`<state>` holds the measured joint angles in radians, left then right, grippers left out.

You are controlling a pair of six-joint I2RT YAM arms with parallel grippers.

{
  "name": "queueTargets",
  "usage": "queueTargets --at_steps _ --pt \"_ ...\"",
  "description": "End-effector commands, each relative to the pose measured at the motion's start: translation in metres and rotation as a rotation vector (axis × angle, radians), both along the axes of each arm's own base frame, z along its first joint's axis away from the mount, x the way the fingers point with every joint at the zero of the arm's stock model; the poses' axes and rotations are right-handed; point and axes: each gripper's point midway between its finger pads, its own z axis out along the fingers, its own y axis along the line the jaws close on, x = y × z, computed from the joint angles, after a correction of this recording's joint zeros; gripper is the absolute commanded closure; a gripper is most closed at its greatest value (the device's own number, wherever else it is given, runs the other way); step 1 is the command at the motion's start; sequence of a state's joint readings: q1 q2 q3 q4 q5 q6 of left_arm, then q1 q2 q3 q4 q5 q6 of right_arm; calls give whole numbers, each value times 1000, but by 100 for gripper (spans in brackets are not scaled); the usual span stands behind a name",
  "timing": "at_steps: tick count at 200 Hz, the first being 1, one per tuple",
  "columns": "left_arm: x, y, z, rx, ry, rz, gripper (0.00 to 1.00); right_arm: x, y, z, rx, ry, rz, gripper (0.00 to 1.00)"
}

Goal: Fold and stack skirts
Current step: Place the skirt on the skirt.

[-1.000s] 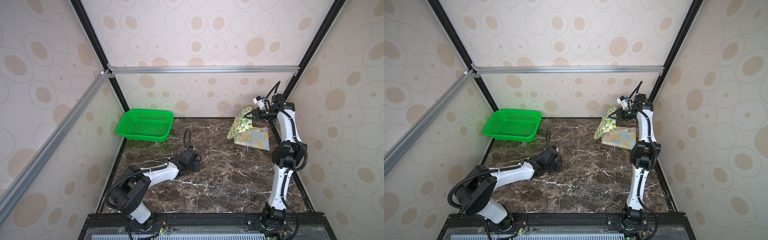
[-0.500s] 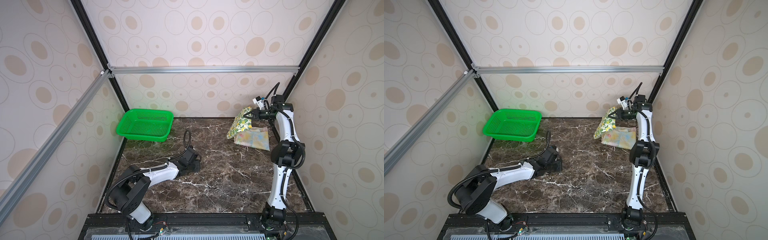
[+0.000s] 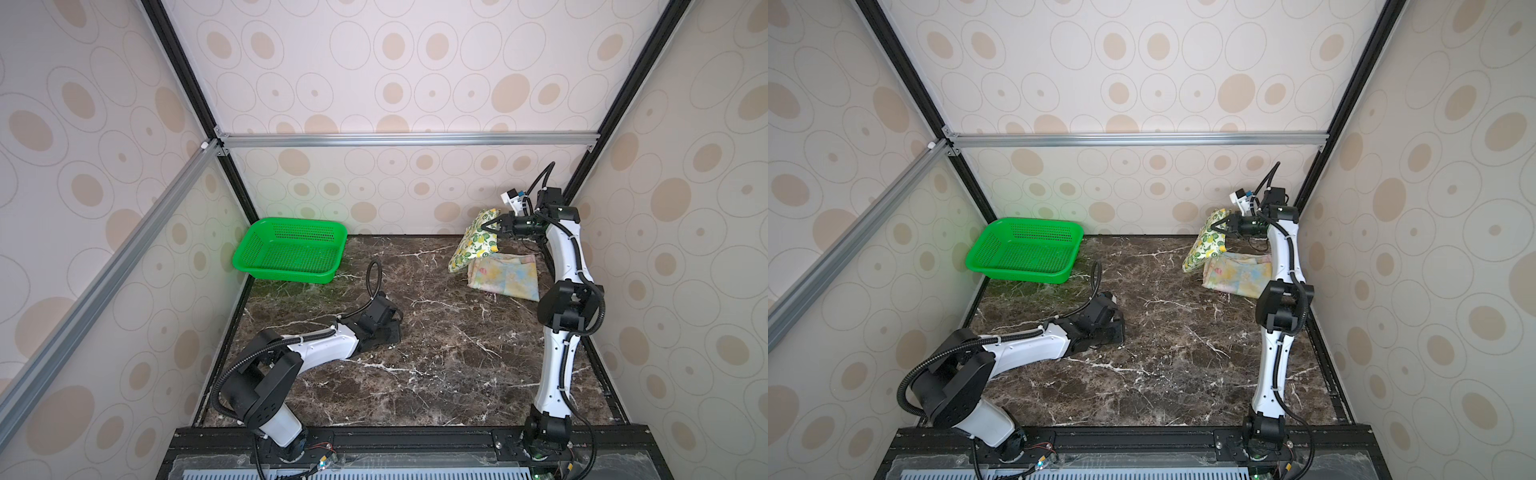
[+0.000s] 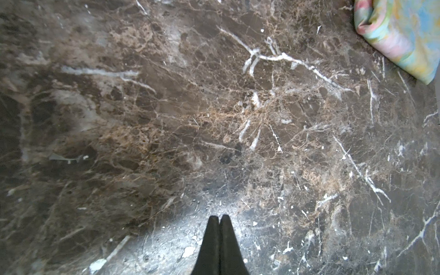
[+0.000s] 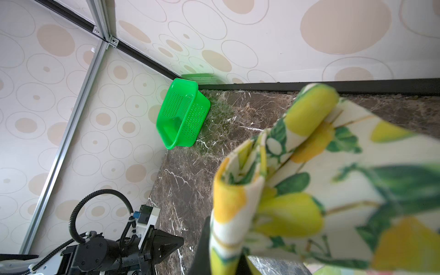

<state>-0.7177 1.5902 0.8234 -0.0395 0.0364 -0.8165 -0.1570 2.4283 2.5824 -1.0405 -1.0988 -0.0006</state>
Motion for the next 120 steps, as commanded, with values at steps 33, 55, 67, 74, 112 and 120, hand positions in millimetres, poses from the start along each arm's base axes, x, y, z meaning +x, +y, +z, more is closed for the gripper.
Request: queueTargets --at_steps 33,55,67,74,112,120 --pt "2 3 -6 5 27 21 100 -14 -44 -36 -84 76 -43 100" --pt "0 4 -11 13 43 15 100 -27 -71 -61 -153 144 -81 100" --pt "-2 2 -14 13 59 11 100 -33 -81 -67 -165 166 -94 100" --pt "-2 1 -15 12 69 7 100 -35 -85 -68 -167 170 -102 100" --pt "-7 -4 -18 29 124 -30 100 -42 -101 -76 -206 193 -122 100" --pt "-8 -5 -17 35 129 -36 100 -41 -105 -81 -218 205 -129 100"
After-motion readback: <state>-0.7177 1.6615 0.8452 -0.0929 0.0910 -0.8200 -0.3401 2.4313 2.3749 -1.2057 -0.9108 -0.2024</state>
